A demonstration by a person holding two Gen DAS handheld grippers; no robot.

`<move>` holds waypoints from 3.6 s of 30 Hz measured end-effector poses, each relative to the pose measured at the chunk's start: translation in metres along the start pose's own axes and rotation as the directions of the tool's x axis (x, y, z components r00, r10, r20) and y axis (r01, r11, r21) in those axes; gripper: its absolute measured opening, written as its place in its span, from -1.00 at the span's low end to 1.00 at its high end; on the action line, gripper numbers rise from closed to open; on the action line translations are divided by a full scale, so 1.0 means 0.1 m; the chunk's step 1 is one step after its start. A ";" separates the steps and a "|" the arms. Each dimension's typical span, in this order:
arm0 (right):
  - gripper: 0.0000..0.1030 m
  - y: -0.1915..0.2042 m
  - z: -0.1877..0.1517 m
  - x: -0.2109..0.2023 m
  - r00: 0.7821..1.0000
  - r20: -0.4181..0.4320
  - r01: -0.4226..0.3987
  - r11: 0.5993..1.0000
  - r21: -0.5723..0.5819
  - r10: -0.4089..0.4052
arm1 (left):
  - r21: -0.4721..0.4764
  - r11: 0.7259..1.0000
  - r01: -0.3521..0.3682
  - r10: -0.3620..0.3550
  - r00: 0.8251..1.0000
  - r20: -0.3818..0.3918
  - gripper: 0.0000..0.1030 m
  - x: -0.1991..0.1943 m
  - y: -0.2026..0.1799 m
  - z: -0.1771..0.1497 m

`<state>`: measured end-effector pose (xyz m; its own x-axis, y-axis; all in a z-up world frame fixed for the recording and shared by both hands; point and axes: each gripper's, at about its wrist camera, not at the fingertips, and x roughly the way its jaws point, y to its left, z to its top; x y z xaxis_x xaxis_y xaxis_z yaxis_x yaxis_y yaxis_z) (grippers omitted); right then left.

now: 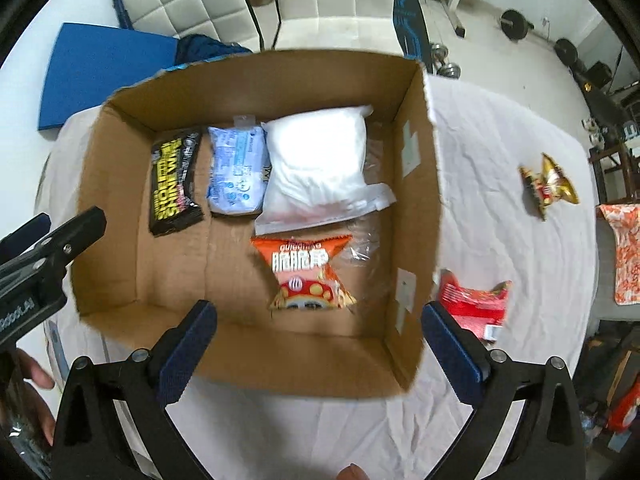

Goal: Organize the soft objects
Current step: 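Grasp the red snack bag with right tool while left grasps yellow snack bag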

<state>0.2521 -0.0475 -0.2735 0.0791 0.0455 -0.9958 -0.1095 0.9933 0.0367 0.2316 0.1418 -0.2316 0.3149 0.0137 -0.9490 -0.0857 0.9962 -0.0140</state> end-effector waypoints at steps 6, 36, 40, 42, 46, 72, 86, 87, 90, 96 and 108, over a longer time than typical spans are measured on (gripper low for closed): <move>1.00 0.00 -0.29 -0.44 0.997 0.079 -0.002 1.000 -0.028 0.004 | 0.016 1.000 -0.003 0.002 0.997 0.072 0.90 -0.51 -0.14 -0.19; 1.00 -2.02 -0.49 0.53 0.994 -0.093 -0.021 0.951 0.308 0.052 | 0.020 1.000 0.023 -0.022 0.996 -0.085 0.90 0.13 -1.14 -0.41; 1.00 -1.98 -0.37 0.94 0.989 -0.132 -0.023 0.944 0.328 0.070 | 0.033 0.999 0.013 -0.009 0.993 -0.121 0.90 0.32 -1.26 -0.38; 1.00 -1.96 -0.31 1.10 0.986 -0.153 -0.014 0.943 0.333 0.068 | 0.042 0.999 0.008 -0.003 0.991 -0.131 0.90 0.37 -1.31 -0.35; 0.90 -1.96 -0.26 1.39 0.979 -0.201 0.035 0.943 0.332 0.035 | 0.055 0.998 0.002 0.006 0.991 -0.136 0.90 0.40 -1.39 -0.30; 0.75 -4.32 -0.17 0.97 0.990 -0.139 0.050 0.847 0.529 0.028 | 0.404 0.885 0.229 -0.159 0.967 -0.198 0.89 1.27 -4.09 0.55; 0.75 -4.43 -0.02 0.97 0.992 -0.126 0.038 0.868 0.494 0.028 | 0.480 0.833 0.275 -0.145 0.946 -0.290 0.08 1.86 -4.81 0.66; 0.75 -4.44 0.02 0.99 0.992 -0.126 0.035 0.870 0.491 0.031 | 0.482 0.834 0.269 -0.143 0.948 -0.283 0.06 1.85 -4.83 0.65; 0.75 -4.41 0.07 0.98 0.991 -0.128 0.036 0.878 0.478 0.029 | 0.483 0.837 0.257 -0.144 0.955 -0.259 -0.01 1.83 -4.84 0.67; 0.75 -4.39 0.10 0.98 0.992 -0.127 0.044 0.887 0.459 0.016 | 0.474 0.843 0.255 -0.150 0.957 -0.248 -0.15 1.80 -4.76 0.64; 0.75 -4.15 0.02 0.82 0.994 -0.106 0.033 0.905 0.423 0.013 | 0.358 0.899 0.253 -0.183 0.958 -0.220 -0.33 1.49 -4.20 0.42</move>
<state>0.3058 -0.4554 -0.3701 -0.0283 0.0472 -0.9985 0.3229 0.9458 0.0356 0.3541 -0.2708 -0.3535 0.1095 -0.1876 -0.9761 0.3414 0.9294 -0.1404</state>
